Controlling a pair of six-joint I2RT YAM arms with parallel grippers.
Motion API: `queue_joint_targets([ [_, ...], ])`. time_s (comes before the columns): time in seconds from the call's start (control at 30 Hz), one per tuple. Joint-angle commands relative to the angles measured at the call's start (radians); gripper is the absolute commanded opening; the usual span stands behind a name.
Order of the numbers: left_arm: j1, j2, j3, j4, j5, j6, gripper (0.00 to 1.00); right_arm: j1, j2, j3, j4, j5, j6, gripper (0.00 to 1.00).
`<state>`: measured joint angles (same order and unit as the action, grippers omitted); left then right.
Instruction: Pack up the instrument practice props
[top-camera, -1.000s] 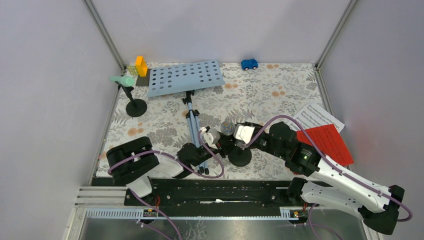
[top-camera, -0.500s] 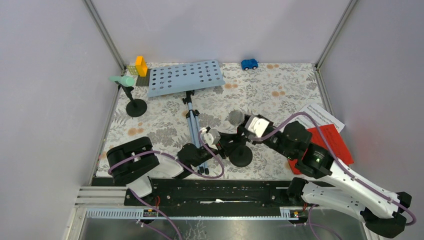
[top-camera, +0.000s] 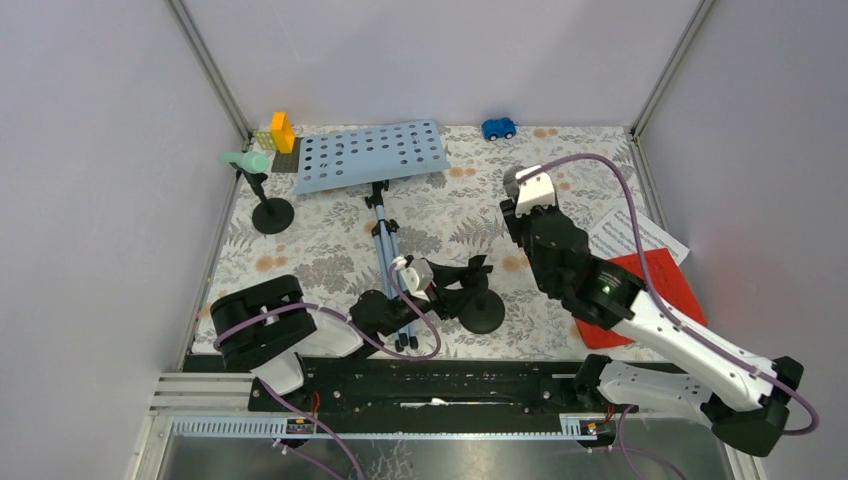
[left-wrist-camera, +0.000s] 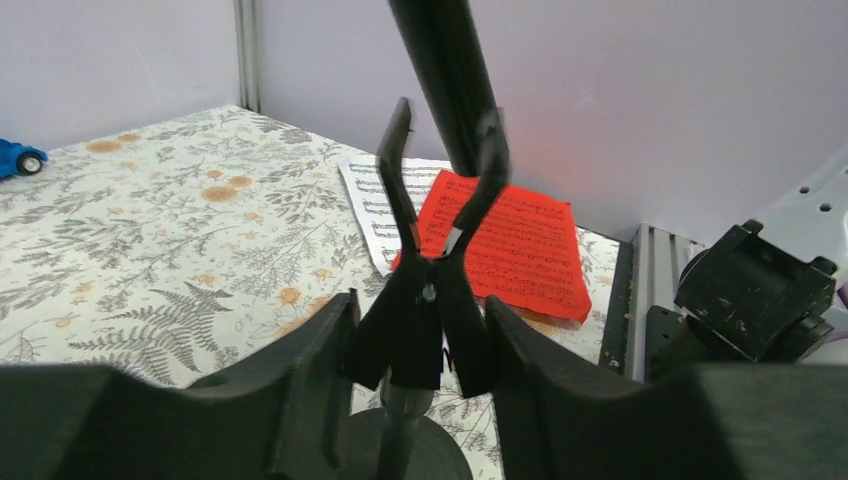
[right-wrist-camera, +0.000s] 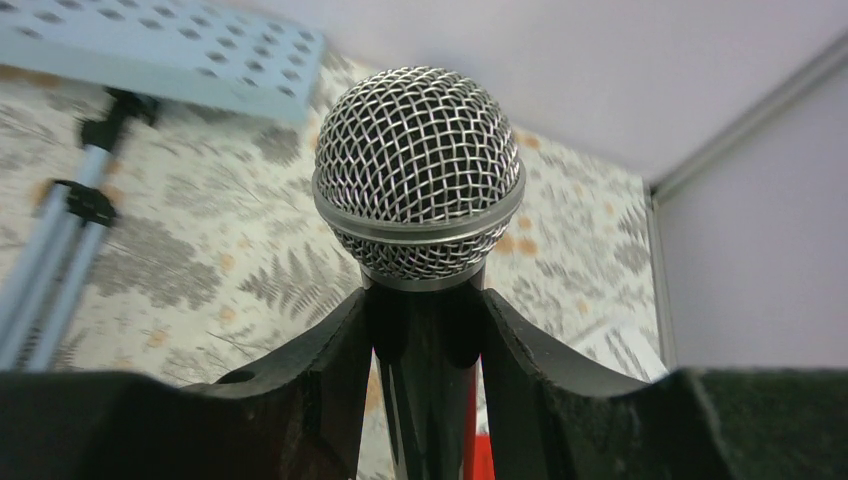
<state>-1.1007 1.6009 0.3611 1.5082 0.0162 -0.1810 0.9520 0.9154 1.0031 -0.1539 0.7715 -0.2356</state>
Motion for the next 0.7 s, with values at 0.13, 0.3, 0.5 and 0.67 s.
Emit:
queue_joint_targets([
  [0.13, -0.002, -0.032, -0.026, 0.041, 0.017, -0.033, 0.7, -0.244, 0.114, 0.106, -0.265, -0.058, 0.335, 0.03],
  [0.3, -0.002, -0.034, -0.018, 0.035, 0.06, -0.033, 0.81, -0.358, 0.186, 0.086, -0.306, -0.191, 0.397, 0.04],
  [0.5, -0.003, -0.113, -0.013, -0.049, 0.111, -0.071, 0.99, -0.375, 0.231, 0.173, -0.269, -0.18, 0.327, 0.0],
  [0.67, -0.002, -0.353, 0.03, -0.49, 0.03, -0.145, 0.99, -0.374, 0.328, 0.502, -0.348, -0.207, 0.27, 0.0],
])
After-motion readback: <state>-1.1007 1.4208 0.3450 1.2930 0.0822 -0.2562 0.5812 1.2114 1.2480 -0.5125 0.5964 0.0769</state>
